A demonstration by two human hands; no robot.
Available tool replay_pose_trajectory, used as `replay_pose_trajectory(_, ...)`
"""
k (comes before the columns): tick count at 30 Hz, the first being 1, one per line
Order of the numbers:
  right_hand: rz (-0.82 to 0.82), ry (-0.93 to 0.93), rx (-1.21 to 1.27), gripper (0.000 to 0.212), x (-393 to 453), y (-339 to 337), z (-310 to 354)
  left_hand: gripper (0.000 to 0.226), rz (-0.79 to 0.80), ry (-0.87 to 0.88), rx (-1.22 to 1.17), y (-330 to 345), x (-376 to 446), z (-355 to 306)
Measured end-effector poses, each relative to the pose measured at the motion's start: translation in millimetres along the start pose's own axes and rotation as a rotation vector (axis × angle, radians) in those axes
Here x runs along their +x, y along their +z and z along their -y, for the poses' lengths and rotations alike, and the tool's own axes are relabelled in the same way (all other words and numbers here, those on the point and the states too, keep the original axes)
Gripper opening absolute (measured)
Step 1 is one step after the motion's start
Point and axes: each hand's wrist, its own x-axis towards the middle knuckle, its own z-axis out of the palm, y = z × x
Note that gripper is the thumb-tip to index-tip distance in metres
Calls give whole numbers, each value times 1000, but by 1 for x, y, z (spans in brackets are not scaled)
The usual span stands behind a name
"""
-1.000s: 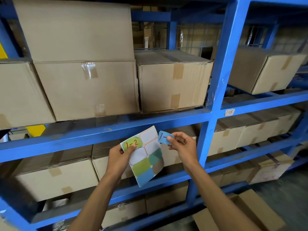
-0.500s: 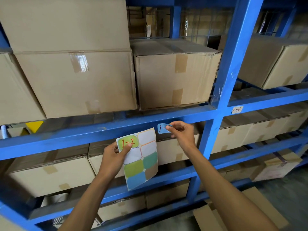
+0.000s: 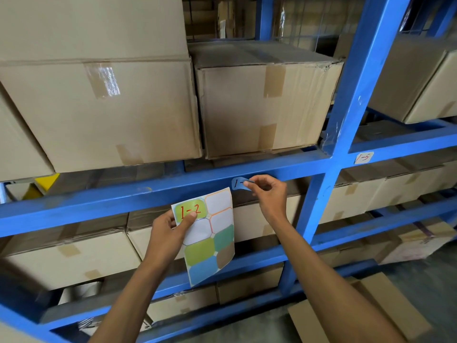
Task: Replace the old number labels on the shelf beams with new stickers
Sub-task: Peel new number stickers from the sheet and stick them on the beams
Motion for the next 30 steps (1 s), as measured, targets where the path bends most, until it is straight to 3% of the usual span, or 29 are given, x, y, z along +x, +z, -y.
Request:
replay_pose_trajectory(13, -78, -25, 13, 10, -1, 7, -3, 9, 27, -1, -11, 0, 6, -1)
replay_pose_trajectory(22, -124, -107, -125, 12, -3, 10, -1, 10, 33, 4, -8, -6, 7, -2)
replay_pose_trajectory(30, -269, -11, -293, 47, -5, 8, 6, 10, 40, 4, -12, -8, 7, -3)
